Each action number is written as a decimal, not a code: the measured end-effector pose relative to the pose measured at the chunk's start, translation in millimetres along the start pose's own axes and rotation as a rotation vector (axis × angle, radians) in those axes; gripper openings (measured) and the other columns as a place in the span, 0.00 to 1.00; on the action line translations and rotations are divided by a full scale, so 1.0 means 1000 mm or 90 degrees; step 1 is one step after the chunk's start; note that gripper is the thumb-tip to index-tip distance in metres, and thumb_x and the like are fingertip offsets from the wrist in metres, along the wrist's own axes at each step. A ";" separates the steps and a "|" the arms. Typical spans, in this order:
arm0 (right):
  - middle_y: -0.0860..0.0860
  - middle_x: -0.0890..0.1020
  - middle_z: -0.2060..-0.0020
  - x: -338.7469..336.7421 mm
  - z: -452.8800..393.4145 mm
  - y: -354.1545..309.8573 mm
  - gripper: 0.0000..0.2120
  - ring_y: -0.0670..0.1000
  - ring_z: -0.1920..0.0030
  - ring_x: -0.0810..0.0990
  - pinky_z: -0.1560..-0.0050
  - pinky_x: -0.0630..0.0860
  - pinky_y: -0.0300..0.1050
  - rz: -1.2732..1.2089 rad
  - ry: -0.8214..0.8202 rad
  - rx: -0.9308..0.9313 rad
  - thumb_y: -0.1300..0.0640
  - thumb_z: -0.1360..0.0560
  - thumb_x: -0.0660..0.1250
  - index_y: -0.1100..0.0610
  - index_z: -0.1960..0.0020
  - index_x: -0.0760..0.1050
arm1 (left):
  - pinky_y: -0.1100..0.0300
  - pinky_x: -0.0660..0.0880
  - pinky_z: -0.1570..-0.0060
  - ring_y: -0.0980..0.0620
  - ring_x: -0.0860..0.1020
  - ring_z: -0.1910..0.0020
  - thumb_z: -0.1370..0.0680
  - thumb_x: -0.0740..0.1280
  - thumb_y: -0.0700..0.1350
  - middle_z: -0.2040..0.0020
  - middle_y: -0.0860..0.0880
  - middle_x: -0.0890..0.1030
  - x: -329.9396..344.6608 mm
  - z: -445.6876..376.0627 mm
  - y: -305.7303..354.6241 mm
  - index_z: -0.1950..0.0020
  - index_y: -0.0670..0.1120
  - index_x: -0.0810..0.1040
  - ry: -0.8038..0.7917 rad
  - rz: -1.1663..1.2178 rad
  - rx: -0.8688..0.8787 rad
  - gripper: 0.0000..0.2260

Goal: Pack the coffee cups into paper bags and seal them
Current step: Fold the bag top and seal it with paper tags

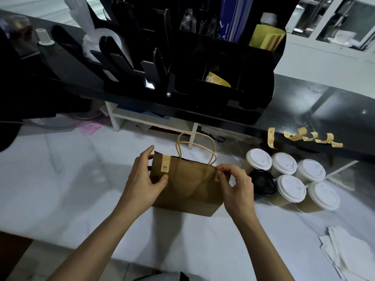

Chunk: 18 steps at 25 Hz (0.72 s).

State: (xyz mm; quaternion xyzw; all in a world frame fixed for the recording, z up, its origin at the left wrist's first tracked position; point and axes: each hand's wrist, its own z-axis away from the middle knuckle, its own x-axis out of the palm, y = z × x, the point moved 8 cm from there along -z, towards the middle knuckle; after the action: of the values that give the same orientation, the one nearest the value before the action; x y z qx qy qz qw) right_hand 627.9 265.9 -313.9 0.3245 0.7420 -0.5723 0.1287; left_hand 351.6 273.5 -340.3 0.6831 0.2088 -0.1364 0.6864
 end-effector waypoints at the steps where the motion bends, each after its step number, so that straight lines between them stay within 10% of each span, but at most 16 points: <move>1: 0.38 0.82 0.58 0.001 0.000 0.001 0.13 0.42 0.49 0.77 0.41 0.72 0.55 0.002 -0.003 0.004 0.60 0.21 0.71 0.40 0.51 0.77 | 0.51 0.79 0.42 0.53 0.75 0.38 0.26 0.76 0.48 0.32 0.56 0.70 0.003 0.001 -0.005 0.23 0.61 0.58 -0.020 -0.004 -0.022 0.38; 10: 0.37 0.74 0.34 0.004 0.025 0.014 0.24 0.41 0.31 0.72 0.34 0.70 0.43 -0.073 -0.028 0.091 0.42 0.22 0.68 0.38 0.27 0.67 | 0.60 0.76 0.47 0.54 0.78 0.41 0.27 0.76 0.47 0.41 0.59 0.77 0.011 0.003 -0.018 0.26 0.59 0.60 -0.077 -0.014 -0.033 0.35; 18: 0.44 0.82 0.38 0.025 0.062 0.042 0.35 0.45 0.43 0.83 0.43 0.82 0.53 -0.143 -0.088 0.267 0.24 0.33 0.66 0.37 0.31 0.66 | 0.54 0.76 0.40 0.51 0.74 0.37 0.29 0.78 0.52 0.34 0.57 0.74 0.014 0.007 -0.030 0.23 0.64 0.53 -0.110 -0.022 -0.052 0.43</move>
State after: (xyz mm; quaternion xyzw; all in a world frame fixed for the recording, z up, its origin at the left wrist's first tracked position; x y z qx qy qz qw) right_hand 624.5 221.9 -379.6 0.2198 0.6281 -0.7452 0.0443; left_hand 350.0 267.3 -373.1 0.6366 0.1663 -0.1981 0.7265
